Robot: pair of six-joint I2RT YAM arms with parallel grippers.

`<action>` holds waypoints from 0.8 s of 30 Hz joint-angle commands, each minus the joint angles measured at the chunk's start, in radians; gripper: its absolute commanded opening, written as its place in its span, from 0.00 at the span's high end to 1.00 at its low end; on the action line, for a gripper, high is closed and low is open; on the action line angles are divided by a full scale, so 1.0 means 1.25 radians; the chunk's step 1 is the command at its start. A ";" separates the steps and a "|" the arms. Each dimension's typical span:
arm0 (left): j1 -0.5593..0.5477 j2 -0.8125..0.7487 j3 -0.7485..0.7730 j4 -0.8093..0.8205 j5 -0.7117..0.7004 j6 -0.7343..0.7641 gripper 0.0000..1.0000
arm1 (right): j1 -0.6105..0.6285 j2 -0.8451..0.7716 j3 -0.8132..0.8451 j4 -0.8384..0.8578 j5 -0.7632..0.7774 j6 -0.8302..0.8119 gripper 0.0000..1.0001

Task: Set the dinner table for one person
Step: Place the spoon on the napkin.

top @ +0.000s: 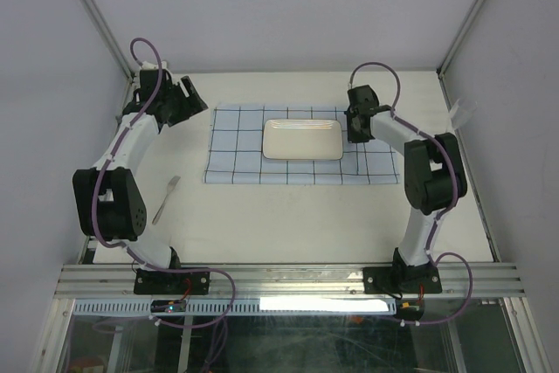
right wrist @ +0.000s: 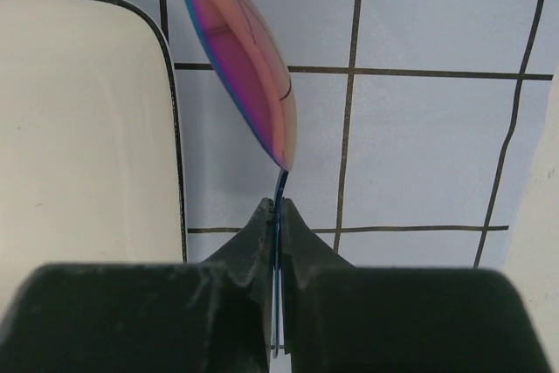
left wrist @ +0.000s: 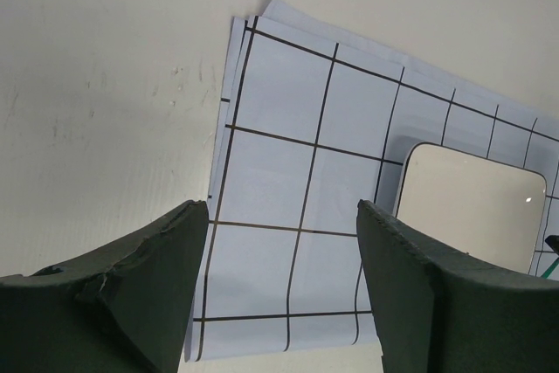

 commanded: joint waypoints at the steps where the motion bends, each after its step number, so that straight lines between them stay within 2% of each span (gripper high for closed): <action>1: -0.009 0.009 0.004 0.042 0.002 -0.005 0.30 | -0.005 0.017 0.054 0.045 -0.002 -0.009 1.00; 13: -0.009 0.028 0.009 0.045 -0.003 0.001 0.30 | -0.007 0.081 0.120 0.025 0.003 -0.019 1.00; 24: -0.010 0.029 0.012 0.045 -0.004 0.002 0.30 | -0.008 0.087 0.119 0.019 0.021 -0.025 0.98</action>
